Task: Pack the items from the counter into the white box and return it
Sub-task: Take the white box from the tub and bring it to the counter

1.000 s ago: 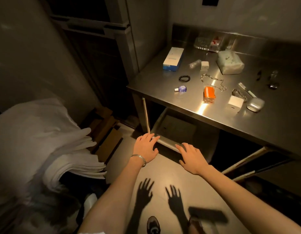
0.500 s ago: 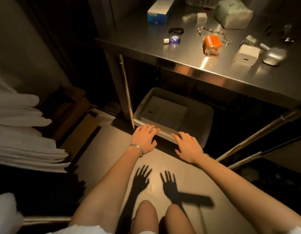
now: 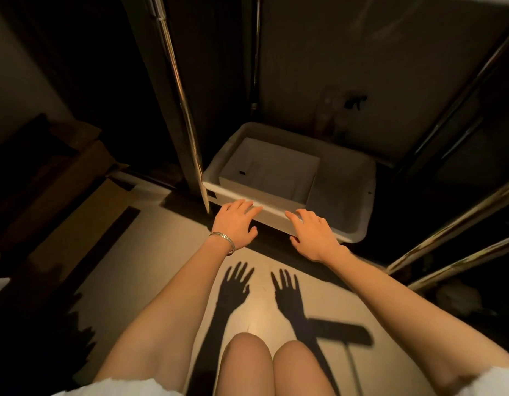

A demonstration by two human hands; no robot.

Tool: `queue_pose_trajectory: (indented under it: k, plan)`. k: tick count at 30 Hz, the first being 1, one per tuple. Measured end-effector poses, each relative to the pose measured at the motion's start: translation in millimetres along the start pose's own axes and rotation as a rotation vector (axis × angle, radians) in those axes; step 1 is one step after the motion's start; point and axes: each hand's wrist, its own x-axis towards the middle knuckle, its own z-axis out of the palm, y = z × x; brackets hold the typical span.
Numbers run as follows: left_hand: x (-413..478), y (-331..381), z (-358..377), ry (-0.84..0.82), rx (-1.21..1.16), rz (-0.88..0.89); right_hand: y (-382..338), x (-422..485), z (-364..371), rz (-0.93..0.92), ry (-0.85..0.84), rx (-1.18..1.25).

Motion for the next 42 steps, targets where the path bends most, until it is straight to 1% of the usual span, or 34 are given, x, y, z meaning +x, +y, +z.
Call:
queue_pose_trajectory:
  k: [4, 7, 11, 15, 20, 23, 27, 29, 33, 37, 38, 40, 41, 42]
  plan:
    - [15.2, -2.7, 28.9, 0.016, 0.017, 0.015, 14.1, 22.0, 22.3, 0.014, 0.051, -0.014]
    - [30.3, -6.2, 39.0, 0.046, 0.021, 0.026, 23.9, 45.1, 24.6, 0.057, 0.097, -0.012]
    - [46.7, -9.6, 49.3, 0.079, 0.035, 0.026, 28.9, 71.8, 23.5, 0.117, 0.053, 0.018]
    - [69.4, -7.1, 55.5, 0.114, 0.09, 0.03, 36.3, 93.0, 34.1, 0.152, 0.027, 0.142]
    - [94.4, 4.2, 68.8, 0.143, 0.155, 0.017, 44.6, 112.2, 51.9, 0.119, -0.045, 0.148]
    - [98.9, 5.4, 80.2, 0.164, 0.152, 0.019, 47.6, 121.8, 56.5, 0.117, 0.0, 0.122]
    - [100.6, 0.9, 85.9, 0.207, 0.138, 0.0, 51.7, 130.4, 51.3, 0.121, 0.126, -0.003]
    - [102.2, -1.2, 83.3, 0.215, 0.136, -0.013, 55.2, 129.3, 50.6, 0.118, 0.157, -0.014]
    - [113.5, 0.4, 75.9, 0.203, 0.148, -0.055, 68.3, 117.3, 36.1, 0.172, 0.27, 0.021]
    - [122.3, 12.2, 58.9, 0.242, 0.147, -0.023, 79.7, 95.3, 10.3, 0.232, 0.321, 0.053]
    - [120.2, 16.2, 51.2, 0.241, 0.128, -0.007, 79.5, 87.4, 2.7, 0.244, 0.296, 0.067]
    - [111.7, 23.9, 32.4, 0.257, 0.06, 0.002, 75.2, 67.5, -12.7, 0.273, 0.168, 0.144]
    - [105.4, 27.7, 20.8, 0.276, 0.019, -0.003, 71.2, 55.0, -20.5, 0.278, 0.135, 0.178]
    - [99.1, 31.6, 8.0, 0.292, -0.018, 0.003, 66.8, 42.7, -28.7, 0.264, 0.178, 0.174]
